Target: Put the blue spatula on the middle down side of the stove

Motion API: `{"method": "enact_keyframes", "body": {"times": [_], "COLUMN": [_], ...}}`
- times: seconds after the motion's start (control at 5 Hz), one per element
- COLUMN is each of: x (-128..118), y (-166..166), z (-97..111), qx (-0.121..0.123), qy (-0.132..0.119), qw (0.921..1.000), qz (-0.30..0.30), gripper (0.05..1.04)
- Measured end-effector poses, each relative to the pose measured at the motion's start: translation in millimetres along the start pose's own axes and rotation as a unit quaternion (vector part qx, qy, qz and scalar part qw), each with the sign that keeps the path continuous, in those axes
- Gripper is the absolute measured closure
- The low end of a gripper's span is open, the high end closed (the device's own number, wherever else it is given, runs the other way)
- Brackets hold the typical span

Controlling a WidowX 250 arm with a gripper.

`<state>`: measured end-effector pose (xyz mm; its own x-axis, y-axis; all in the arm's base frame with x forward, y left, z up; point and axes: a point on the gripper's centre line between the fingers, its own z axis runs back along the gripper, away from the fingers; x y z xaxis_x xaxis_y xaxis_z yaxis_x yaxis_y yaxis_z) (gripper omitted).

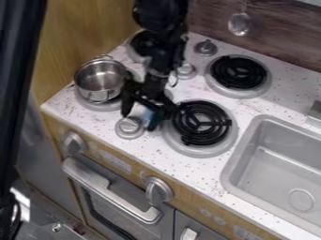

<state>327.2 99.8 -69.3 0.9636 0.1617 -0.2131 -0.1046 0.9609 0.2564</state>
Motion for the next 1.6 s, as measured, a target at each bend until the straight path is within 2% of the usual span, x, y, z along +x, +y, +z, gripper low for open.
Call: {"method": "enact_keyframes", "body": {"times": [0.2,0.4,0.6,0.8,1.0,1.2,1.4,1.6], "x": [-0.8,-4.1,1.0,3.7,4.4,5.6,-1.6,-3.6], "y": [1.8,3.3,-1.3,-3.4,-7.1,-14.8,-16.7,-19.5], "z": [-1.0,-2.8,-5.3,-3.5,1.3,4.4,9.2,22.8], "qx": [0.007,0.001,-0.009,-0.010,-0.014,-0.031,-0.043,-0.058], "qy": [0.012,0.020,0.001,-0.005,-0.009,-0.017,-0.018,-0.047], "qw": [0.9999,0.9997,0.9998,0.9998,0.9998,0.9994,0.9989,0.9972], "qz": [-0.002,-0.013,-0.015,-0.014,-0.014,-0.006,0.002,0.006], "gripper": [0.086,0.119,0.384,0.632,0.839,0.981,1.014,1.027]}}
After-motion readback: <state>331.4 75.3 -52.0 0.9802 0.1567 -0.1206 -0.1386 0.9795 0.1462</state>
